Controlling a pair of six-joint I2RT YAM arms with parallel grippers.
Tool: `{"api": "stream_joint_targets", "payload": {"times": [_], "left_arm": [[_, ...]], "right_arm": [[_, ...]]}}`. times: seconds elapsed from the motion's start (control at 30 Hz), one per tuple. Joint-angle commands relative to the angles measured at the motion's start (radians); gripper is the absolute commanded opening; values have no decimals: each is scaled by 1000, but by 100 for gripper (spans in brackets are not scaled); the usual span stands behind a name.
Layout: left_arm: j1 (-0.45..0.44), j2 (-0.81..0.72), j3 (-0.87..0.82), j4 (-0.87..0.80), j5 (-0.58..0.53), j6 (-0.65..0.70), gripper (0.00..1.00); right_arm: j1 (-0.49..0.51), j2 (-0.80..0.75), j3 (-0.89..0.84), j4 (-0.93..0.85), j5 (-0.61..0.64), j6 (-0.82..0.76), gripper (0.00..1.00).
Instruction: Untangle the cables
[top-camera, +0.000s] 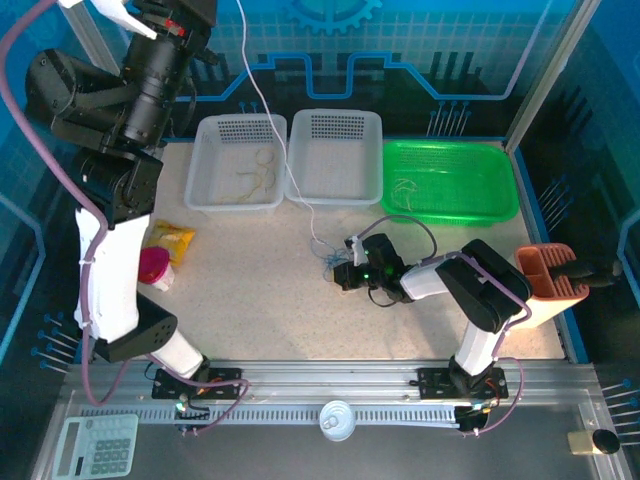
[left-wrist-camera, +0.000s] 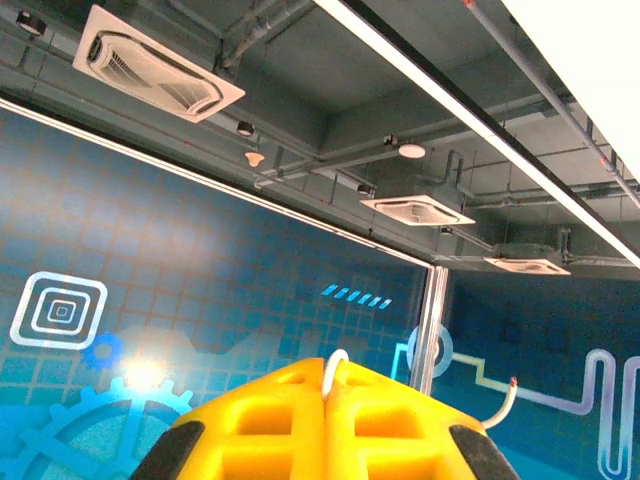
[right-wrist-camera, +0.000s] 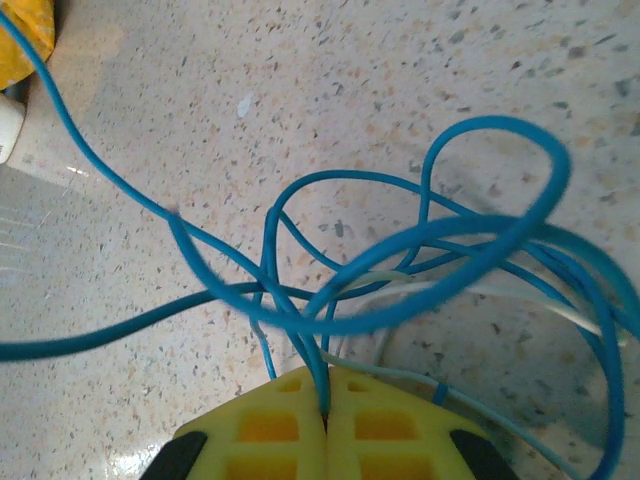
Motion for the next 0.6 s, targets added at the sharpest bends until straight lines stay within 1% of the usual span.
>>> {"api": "stream_joint_targets", "payload": {"times": [0.0,0.1,0.2,0.27,0.37,0.43,0.5,0.57], "left_arm": [[7,-23,-29,44,-22,0,0],[7,-54,-101,59,-19,-13,0],[7,-81,-168,42,8,-35,0],[7,-115,-244,31,35,-63,0],[7,-204,-457,93,68,-127,0],[8,-266,-616,145,75,-164,0],[7,-316,-734,182,77,-194,0],[7,-354,-825,208,83,-221,0]], "right_arm": [[-15,31,-20,-30,25,13,0],[-17,25,-17,-37,26,12,0],[-17,7,-16,-40,16,15,0],[-17,-16,-13,-47,0,14,0],[-17,-65,8,-80,-24,11,22],[-18,-111,38,-130,-40,-2,40],[-15,-165,70,-194,-47,-25,50],[-15,-231,98,-256,-46,-47,57]]}}
